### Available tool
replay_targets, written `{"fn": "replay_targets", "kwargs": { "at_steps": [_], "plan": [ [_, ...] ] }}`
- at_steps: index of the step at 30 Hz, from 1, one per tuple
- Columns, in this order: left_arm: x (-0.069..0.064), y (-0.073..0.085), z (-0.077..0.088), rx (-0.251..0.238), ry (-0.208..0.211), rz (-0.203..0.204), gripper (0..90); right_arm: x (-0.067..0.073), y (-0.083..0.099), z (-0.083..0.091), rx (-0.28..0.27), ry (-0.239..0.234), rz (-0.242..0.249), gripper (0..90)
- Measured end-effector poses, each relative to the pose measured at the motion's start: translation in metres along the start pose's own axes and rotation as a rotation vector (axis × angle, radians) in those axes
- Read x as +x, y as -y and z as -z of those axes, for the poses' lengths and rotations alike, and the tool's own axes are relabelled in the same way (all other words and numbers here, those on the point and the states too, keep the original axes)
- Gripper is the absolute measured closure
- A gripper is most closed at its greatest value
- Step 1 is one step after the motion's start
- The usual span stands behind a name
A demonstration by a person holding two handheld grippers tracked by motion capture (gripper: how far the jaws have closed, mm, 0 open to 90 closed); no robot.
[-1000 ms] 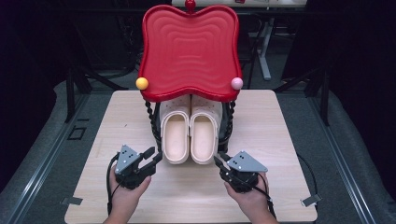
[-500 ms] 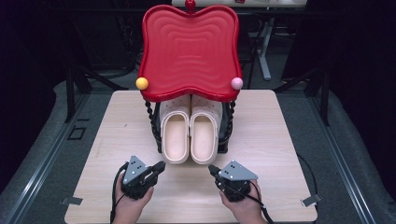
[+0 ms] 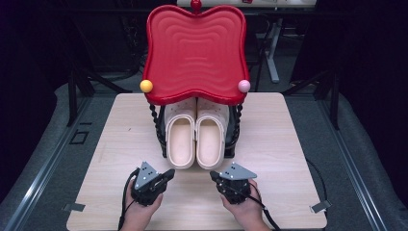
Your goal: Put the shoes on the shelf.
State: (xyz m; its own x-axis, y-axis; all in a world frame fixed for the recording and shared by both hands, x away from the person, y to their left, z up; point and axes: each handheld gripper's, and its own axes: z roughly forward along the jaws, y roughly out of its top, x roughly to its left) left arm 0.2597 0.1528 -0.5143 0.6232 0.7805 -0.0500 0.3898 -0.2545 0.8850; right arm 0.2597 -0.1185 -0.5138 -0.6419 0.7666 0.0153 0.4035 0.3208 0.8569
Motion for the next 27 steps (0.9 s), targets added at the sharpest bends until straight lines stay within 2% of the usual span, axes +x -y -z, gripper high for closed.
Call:
{"fn": "replay_targets", "kwargs": {
  "at_steps": [11,17,20,27],
  "plan": [
    [-0.0009,0.0003,-0.0095,0.017,-0.002,0.005,89.7,-0.002,-0.0017,-0.0053,-0.01,0.014,-0.023,90.0],
    [-0.0013,-0.0013,-0.0076,0.017,-0.011,0.006,89.7,-0.0016,-0.0023,-0.0035,-0.014,0.025,-0.016,90.0],
    [-0.0007,-0.0016,-0.0069,0.014,-0.014,0.009,89.7,-0.0011,-0.0037,-0.0011,-0.033,0.041,-0.012,90.0],
    [0.0037,-0.0066,-0.0031,0.01,-0.025,0.017,89.7,-0.0027,-0.006,0.0037,-0.019,0.068,0.0,90.0]
  ]
}}
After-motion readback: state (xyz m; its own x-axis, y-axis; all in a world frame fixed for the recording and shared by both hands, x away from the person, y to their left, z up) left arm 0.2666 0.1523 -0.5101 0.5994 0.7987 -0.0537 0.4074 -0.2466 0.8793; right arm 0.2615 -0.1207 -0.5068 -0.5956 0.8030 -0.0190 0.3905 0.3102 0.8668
